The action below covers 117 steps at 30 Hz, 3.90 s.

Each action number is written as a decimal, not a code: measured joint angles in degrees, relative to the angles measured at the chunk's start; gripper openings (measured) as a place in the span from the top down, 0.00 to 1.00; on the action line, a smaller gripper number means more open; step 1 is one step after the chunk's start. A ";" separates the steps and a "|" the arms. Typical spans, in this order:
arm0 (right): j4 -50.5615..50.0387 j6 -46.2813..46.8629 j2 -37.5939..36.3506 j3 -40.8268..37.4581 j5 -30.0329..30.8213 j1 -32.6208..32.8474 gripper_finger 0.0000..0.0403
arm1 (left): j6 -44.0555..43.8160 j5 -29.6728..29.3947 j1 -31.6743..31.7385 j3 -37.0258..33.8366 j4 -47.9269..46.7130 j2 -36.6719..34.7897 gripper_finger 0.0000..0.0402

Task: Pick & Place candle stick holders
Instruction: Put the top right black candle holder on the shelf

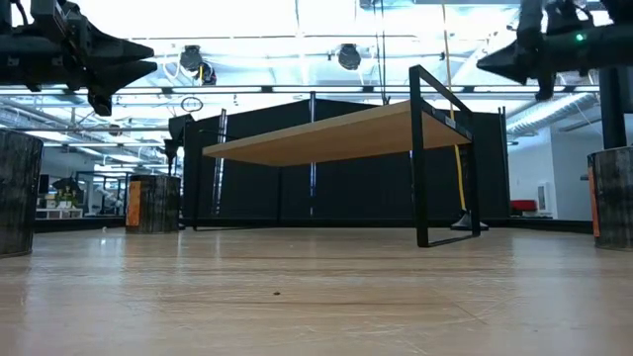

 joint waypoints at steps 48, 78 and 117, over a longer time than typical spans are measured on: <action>-59.12 9.31 51.33 47.71 -15.85 -31.50 0.56 | -0.02 -0.05 0.00 0.00 -0.59 0.00 0.70; -61.14 9.66 56.49 47.71 -18.61 -35.39 0.59 | -0.07 -1.55 0.00 0.00 -0.72 0.00 0.70; -58.48 9.53 62.00 47.73 -18.82 -35.34 0.96 | -0.24 -1.54 0.00 0.01 -1.80 0.00 0.70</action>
